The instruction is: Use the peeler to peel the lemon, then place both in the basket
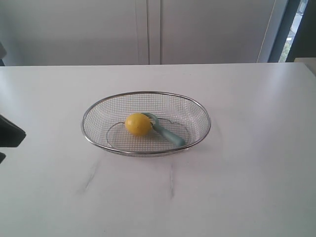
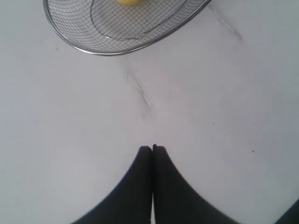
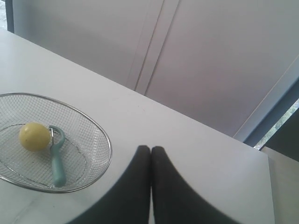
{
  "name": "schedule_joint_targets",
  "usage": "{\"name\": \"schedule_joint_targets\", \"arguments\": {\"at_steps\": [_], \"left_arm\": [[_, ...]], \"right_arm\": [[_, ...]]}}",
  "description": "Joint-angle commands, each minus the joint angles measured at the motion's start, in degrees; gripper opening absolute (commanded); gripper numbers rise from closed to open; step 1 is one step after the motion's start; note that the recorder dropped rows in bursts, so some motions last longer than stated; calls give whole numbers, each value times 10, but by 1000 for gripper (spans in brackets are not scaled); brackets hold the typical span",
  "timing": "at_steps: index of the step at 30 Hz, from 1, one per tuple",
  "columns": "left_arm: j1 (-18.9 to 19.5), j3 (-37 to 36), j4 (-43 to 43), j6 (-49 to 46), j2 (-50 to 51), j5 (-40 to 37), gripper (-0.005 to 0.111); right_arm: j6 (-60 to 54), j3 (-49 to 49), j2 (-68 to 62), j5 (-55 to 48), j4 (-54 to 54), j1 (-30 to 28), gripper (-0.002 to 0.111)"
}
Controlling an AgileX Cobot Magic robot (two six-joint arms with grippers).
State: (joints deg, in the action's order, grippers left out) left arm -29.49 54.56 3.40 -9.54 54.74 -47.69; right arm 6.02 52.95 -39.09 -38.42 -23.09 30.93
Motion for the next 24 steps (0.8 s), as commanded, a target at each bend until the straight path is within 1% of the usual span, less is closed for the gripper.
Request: {"name": "schedule_joint_targets", "arguments": {"at_steps": [1, 24], "left_arm": [[-2, -39, -1, 6, -9, 39, 0], [-2, -46, -1, 5, -9, 46, 0]], "right_arm": [[3, -3, 2, 9, -4, -2, 0], [3, -3, 2, 9, -4, -2, 0]]}}
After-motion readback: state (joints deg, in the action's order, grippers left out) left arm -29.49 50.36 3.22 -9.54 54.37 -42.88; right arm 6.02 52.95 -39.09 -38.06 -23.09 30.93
